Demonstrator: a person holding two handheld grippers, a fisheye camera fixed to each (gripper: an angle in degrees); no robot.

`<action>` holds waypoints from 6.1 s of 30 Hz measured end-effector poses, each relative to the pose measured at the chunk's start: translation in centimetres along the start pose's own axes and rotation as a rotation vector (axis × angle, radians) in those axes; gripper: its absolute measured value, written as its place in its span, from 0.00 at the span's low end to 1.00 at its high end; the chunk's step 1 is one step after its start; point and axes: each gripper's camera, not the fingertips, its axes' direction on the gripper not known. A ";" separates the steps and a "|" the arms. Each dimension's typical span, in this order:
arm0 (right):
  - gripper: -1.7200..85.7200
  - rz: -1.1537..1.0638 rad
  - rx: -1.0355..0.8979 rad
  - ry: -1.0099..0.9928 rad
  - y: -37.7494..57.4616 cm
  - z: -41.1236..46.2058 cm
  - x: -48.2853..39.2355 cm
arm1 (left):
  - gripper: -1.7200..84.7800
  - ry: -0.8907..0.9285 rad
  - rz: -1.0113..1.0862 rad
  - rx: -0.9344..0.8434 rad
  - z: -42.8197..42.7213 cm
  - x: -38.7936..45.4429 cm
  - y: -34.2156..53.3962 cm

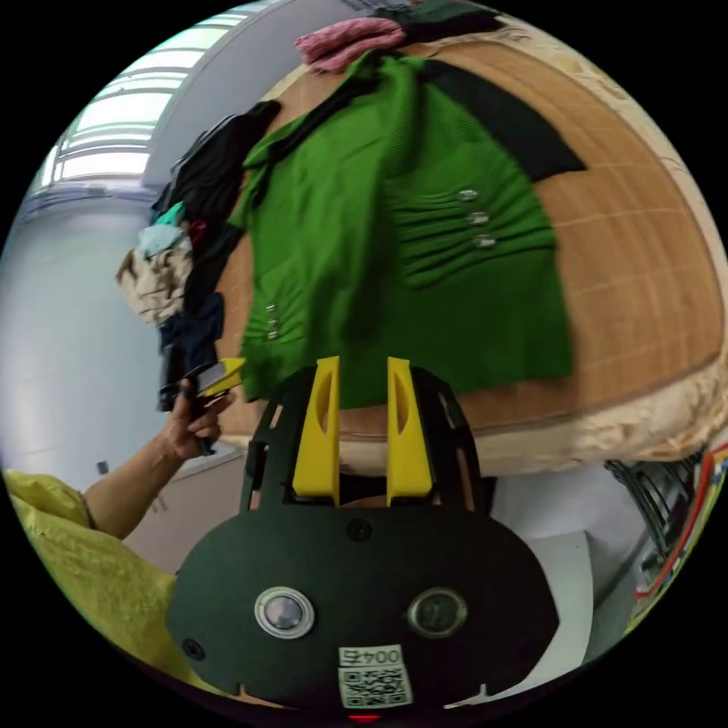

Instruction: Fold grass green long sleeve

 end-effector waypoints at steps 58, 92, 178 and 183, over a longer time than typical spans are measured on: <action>0.01 -0.328 -0.258 0.646 -7.1 -3.8 -27.6 | 0.05 -0.945 0.514 -0.124 0.1 31.3 5.3; 0.18 0.278 0.165 -0.256 -38.7 -26.0 -26.0 | 0.16 -1.462 1.155 -0.017 -2.6 48.1 -3.5; 0.09 0.067 0.000 1.145 -37.1 -41.7 -33.4 | 0.02 -1.123 0.441 0.067 3.0 44.6 1.8; 0.16 0.210 -0.035 1.123 -34.9 -41.1 -30.0 | 0.02 -1.122 0.443 0.066 3.7 43.9 1.5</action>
